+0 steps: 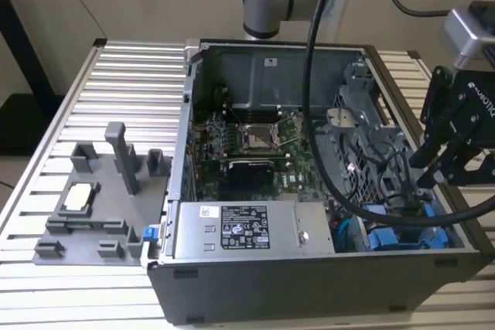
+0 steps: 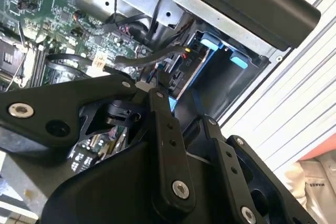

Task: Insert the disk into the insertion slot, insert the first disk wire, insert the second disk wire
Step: 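Insert the second disk wire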

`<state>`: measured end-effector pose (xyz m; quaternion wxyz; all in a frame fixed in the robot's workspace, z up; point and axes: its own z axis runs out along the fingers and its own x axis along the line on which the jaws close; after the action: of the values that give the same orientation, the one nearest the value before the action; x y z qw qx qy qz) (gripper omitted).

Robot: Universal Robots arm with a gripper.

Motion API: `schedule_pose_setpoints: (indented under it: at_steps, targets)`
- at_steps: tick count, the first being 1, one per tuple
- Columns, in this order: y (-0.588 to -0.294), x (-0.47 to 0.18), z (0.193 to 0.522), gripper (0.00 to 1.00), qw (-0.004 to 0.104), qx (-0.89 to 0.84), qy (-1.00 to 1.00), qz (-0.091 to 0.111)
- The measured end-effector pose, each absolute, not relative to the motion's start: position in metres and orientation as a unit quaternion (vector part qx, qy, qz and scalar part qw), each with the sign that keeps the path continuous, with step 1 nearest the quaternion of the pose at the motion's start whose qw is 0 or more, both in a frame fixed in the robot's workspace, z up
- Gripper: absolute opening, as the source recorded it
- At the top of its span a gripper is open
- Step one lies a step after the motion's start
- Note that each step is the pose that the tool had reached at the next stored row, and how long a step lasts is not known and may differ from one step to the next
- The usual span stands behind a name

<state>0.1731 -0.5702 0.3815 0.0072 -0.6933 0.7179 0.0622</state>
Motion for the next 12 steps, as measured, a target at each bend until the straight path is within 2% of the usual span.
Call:
schedule_pose_setpoints:
  at_steps: [4,12]
  targets:
    - [-0.57,0.17,0.381,0.33,0.012,-0.7,0.711,0.065]
    - [-0.568,0.152,0.381,0.33,0.031,-0.702,0.709,0.068]
